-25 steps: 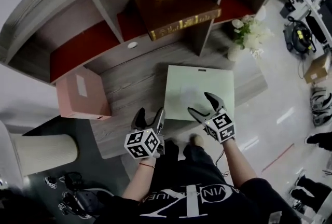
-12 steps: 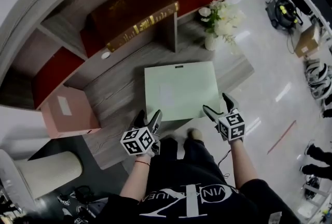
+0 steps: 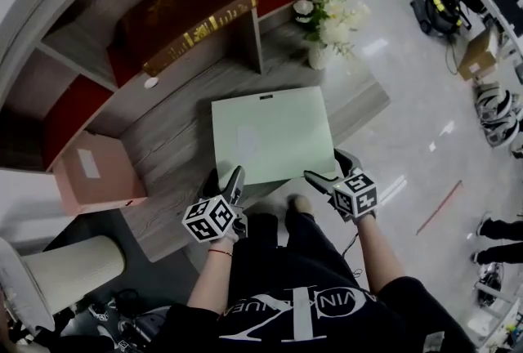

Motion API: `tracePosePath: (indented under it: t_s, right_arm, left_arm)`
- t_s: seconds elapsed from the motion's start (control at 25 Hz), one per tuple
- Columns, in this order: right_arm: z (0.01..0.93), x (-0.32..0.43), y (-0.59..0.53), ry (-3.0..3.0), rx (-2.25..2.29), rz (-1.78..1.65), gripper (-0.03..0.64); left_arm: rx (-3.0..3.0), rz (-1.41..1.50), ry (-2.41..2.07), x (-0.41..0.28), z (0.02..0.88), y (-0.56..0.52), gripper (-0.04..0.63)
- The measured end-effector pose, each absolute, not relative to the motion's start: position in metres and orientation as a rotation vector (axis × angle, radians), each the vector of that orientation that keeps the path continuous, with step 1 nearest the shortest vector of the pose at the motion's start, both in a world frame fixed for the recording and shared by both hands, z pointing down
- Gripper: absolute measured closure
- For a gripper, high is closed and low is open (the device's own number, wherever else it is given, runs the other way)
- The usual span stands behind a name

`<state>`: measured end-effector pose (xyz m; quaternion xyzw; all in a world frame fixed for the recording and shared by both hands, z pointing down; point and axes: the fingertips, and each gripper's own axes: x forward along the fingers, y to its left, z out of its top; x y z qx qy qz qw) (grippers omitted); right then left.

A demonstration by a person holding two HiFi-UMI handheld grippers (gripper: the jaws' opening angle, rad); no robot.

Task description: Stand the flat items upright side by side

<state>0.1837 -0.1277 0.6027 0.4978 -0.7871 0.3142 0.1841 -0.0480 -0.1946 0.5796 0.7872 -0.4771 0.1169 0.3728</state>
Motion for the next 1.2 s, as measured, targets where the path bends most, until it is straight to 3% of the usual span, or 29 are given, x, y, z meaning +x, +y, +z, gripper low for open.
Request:
tracePosePath:
  t_s: [1.2]
  right_arm:
    - [0.610,0.177,-0.055,-2.366,0.832,0.657,0.201]
  left_arm:
    - [1.713,0.034,-1.644,-0.078,0.577,-0.077,0.252]
